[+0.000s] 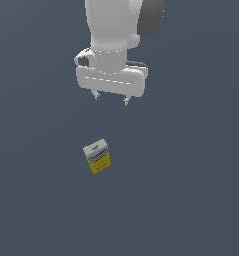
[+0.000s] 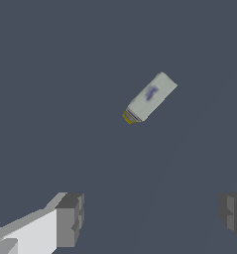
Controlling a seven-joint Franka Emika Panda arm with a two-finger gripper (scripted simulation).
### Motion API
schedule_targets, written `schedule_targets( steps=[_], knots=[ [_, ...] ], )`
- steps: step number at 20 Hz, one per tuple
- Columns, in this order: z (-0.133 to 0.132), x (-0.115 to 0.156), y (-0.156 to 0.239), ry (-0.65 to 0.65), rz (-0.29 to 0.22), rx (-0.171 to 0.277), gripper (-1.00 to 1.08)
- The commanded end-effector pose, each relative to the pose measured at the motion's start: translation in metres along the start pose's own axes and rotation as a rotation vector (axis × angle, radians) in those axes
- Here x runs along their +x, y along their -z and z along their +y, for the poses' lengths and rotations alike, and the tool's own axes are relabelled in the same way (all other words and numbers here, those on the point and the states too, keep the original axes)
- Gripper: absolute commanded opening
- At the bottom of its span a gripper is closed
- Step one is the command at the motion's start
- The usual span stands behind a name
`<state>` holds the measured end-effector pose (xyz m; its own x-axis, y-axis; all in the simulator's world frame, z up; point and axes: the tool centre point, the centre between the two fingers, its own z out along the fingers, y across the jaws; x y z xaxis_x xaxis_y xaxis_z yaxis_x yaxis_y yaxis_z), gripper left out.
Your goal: Pick up the object and move it to a goal position.
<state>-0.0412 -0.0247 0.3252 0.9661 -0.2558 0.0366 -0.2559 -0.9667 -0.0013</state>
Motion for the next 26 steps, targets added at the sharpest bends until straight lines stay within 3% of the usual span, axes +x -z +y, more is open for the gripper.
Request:
schedule_targets(
  steps=[1, 17, 26],
  knots=[
    [0.002, 0.011, -0.009, -0.067, -0.004, 0.002, 1.00],
    [0.025, 0.082, -0.088, -0.553, -0.029, -0.004, 1.00],
    [0.035, 0.101, -0.119, -0.715, -0.033, -0.013, 1.00]
  ],
)
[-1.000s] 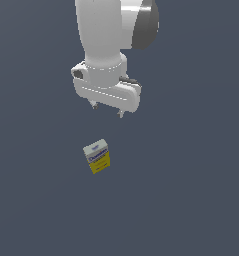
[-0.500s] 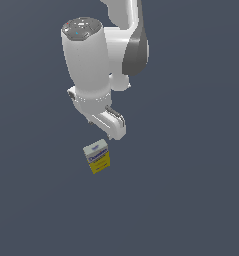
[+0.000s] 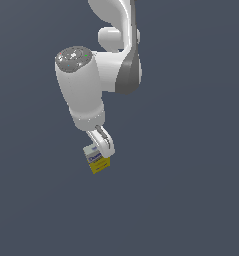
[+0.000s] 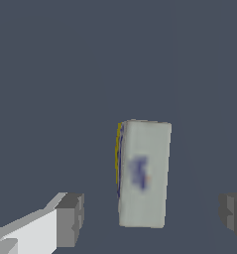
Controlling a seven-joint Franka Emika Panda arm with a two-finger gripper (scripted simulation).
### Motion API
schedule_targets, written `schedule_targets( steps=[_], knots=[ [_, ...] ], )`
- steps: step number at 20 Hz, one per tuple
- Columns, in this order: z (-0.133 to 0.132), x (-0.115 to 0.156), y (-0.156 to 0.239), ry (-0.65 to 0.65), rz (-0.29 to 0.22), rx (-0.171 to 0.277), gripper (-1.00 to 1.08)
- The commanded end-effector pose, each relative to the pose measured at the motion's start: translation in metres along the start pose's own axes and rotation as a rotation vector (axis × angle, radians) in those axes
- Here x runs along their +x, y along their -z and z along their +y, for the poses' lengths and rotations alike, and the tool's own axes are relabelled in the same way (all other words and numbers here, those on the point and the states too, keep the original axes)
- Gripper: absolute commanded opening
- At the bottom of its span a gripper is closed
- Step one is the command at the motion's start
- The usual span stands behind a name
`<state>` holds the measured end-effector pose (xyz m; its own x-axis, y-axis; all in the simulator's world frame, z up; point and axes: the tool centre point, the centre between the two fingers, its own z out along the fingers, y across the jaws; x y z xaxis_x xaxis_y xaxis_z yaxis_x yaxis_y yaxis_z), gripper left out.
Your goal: Pick up the object and move it to a goal position.
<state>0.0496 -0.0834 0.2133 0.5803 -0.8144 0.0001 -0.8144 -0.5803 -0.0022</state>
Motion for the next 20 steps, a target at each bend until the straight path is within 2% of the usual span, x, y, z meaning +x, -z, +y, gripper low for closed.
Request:
schedule_targets(
  steps=[1, 11, 20],
  knots=[
    [-0.001, 0.004, -0.006, -0.032, 0.000, -0.001, 1.00],
    [-0.001, 0.007, -0.014, -0.056, 0.000, -0.003, 1.00],
    [0.000, 0.007, -0.054, -0.060, 0.000, -0.002, 1.00]
  ],
)
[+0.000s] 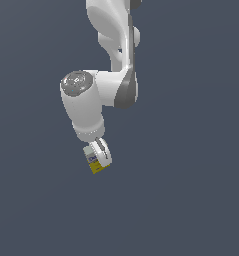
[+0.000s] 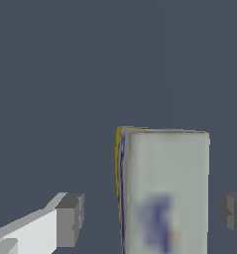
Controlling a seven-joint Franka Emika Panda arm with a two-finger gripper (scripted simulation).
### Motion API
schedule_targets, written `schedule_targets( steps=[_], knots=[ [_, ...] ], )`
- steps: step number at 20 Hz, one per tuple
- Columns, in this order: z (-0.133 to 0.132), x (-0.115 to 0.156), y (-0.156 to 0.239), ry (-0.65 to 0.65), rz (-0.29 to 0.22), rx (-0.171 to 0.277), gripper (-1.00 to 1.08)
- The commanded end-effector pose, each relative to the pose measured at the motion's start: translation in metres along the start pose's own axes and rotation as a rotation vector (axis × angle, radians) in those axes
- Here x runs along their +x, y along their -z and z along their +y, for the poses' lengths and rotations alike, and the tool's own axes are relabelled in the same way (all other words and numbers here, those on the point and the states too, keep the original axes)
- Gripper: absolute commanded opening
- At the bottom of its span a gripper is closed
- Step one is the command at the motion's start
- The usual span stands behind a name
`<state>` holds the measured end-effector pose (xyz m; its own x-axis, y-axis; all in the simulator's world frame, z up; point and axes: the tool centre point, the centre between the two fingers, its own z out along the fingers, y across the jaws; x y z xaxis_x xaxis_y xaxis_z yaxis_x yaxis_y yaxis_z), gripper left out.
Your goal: Pick up the object and move it to a goal position.
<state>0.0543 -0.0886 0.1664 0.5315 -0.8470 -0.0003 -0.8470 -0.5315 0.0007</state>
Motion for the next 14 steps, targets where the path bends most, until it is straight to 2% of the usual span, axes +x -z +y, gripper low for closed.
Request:
schedule_targets(
  steps=[1, 7, 8, 14],
  knots=[
    [0.0000, -0.0001, -0.0097, -0.001, 0.000, 0.000, 1.00],
    [-0.0010, 0.0010, -0.0144, -0.002, 0.000, 0.001, 1.00],
    [-0.0010, 0.0010, -0.0144, -0.002, 0.000, 0.001, -1.00],
    [-0.0010, 0.0010, -0.0144, -0.002, 0.000, 0.001, -1.00]
  ],
)
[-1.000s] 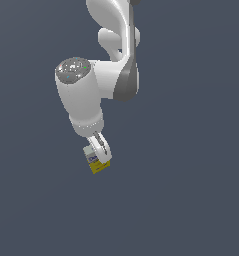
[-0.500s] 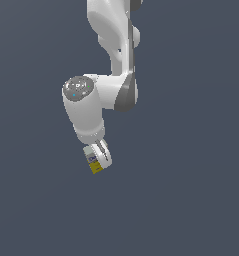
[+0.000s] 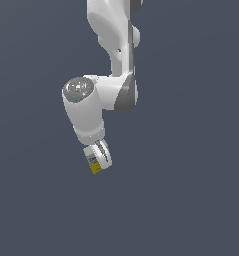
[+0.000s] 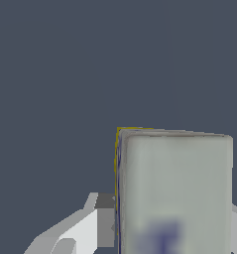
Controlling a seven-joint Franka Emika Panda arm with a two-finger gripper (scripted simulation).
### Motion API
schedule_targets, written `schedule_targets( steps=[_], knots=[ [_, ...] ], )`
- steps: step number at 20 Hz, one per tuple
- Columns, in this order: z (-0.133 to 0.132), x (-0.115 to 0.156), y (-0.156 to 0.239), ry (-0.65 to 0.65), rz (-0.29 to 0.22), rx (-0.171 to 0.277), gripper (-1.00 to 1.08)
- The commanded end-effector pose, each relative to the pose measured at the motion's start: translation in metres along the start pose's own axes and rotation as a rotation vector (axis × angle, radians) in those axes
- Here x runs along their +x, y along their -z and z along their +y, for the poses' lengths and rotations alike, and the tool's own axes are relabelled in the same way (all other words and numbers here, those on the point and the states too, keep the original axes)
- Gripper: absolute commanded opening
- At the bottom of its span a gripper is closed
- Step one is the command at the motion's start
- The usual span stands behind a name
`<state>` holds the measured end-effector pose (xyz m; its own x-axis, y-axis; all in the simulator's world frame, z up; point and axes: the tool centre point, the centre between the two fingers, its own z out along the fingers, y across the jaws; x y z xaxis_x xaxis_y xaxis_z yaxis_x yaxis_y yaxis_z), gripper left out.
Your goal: Pick up the object and move it to a goal position.
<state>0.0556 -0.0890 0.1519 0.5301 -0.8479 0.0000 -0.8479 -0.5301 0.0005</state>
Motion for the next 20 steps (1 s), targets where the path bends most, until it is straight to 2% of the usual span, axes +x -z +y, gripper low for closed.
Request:
schedule_targets(
  steps=[1, 11, 20],
  knots=[
    [0.000, 0.000, 0.000, 0.000, 0.000, 0.000, -1.00],
    [0.000, -0.004, 0.016, 0.000, 0.000, 0.000, -1.00],
    [0.002, -0.019, 0.085, 0.000, 0.000, 0.000, -1.00]
  ],
)
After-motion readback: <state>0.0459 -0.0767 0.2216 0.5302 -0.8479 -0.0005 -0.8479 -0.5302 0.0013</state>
